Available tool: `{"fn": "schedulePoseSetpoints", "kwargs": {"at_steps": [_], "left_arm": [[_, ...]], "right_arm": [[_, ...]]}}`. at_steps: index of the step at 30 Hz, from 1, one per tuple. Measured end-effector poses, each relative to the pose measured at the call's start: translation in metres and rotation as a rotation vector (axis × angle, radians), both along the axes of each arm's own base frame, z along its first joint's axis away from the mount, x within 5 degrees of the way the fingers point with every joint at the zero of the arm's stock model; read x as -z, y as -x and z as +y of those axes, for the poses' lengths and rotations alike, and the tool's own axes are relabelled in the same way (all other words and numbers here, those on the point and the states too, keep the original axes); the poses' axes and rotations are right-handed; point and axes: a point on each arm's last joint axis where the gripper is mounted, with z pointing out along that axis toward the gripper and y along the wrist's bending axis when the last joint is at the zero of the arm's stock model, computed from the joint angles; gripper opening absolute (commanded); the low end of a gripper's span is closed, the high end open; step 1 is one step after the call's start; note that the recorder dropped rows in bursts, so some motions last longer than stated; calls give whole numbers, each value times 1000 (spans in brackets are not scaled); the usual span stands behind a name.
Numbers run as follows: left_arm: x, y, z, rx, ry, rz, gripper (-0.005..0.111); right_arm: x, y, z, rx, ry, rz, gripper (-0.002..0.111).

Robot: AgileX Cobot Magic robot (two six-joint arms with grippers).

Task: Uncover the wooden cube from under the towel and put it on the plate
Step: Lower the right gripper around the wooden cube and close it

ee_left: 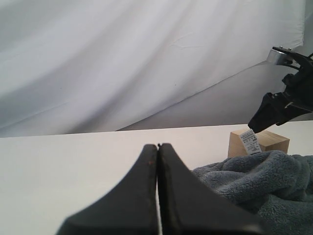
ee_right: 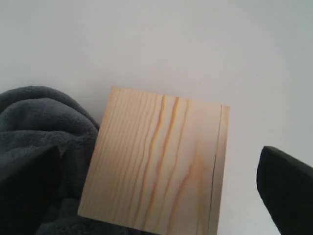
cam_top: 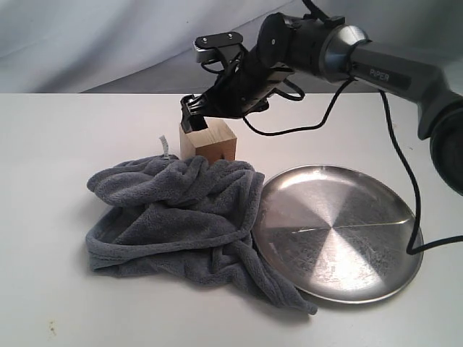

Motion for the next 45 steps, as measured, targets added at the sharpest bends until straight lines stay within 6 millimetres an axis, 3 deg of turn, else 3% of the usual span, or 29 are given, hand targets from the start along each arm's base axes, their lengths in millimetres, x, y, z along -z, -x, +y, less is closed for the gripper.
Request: {"fn": "schedulePoseSetpoints", "kwargs": {"at_steps": [8, 18, 39, 45], "left_arm": [[0, 0, 0, 0, 0, 0, 0], [0, 0, 0, 0, 0, 0, 0], [0, 0, 0, 0, 0, 0, 0], [0, 0, 0, 0, 0, 0, 0]], "right_arm": [[1, -1, 2, -28, -14, -27, 105], [27, -3, 7, -68, -7, -2, 105], [48, -5, 8, -72, 14, 17, 105], [53, -5, 8, -70, 17, 22, 97]]}}
